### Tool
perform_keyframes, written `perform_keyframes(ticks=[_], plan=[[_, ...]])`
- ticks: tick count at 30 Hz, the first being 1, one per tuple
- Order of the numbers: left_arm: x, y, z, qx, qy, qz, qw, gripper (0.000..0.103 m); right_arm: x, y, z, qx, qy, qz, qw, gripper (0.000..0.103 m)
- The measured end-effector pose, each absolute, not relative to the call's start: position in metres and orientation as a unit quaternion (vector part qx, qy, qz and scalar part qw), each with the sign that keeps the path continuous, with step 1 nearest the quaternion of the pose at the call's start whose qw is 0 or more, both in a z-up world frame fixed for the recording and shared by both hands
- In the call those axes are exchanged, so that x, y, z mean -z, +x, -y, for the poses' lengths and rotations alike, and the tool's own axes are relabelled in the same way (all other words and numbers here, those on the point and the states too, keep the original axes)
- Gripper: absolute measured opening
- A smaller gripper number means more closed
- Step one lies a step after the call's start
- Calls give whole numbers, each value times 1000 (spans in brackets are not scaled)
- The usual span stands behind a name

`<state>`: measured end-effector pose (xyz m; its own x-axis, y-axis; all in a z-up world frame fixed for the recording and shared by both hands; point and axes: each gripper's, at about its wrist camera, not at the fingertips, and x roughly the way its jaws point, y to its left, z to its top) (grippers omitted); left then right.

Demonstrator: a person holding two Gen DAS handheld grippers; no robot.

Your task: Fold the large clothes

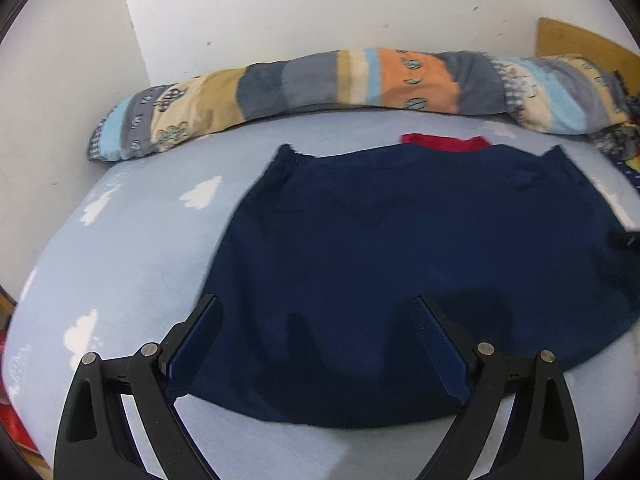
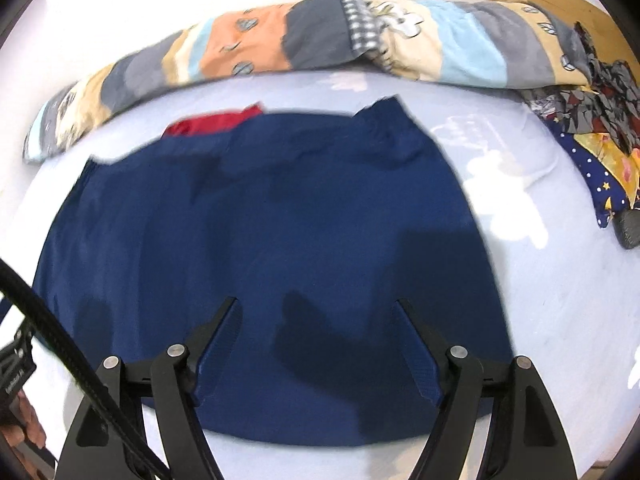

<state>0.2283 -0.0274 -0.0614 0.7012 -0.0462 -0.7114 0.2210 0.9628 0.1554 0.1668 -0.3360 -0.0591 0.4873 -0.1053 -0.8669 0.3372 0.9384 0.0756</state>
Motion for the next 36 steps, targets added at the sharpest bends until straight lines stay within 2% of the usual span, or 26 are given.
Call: perform_keyframes(ticks=[3, 6, 9, 17, 22, 30, 36], plan=[[77, 252, 20, 49, 85, -429, 898, 95, 61, 176, 361, 155, 150, -483, 849, 81], [107, 266, 15, 43, 63, -496, 865, 95, 86, 182, 374, 143, 205, -513, 821, 81], [113, 265, 21, 41, 89, -489, 867, 95, 99, 182, 372, 142, 208, -530, 810, 81], [68, 244, 31, 49, 86, -437, 894, 95, 49, 156, 383, 101, 274, -468, 834, 81], [67, 243, 44, 90, 63, -455, 884, 95, 34, 120, 415, 103, 287, -444, 842, 81], [77, 251, 51, 105, 2, -488, 867, 95, 71, 84, 487, 137, 325, -464, 813, 81], [79, 248, 60, 107, 24, -485, 868, 95, 104, 80, 514, 100, 395, -471, 782, 81]])
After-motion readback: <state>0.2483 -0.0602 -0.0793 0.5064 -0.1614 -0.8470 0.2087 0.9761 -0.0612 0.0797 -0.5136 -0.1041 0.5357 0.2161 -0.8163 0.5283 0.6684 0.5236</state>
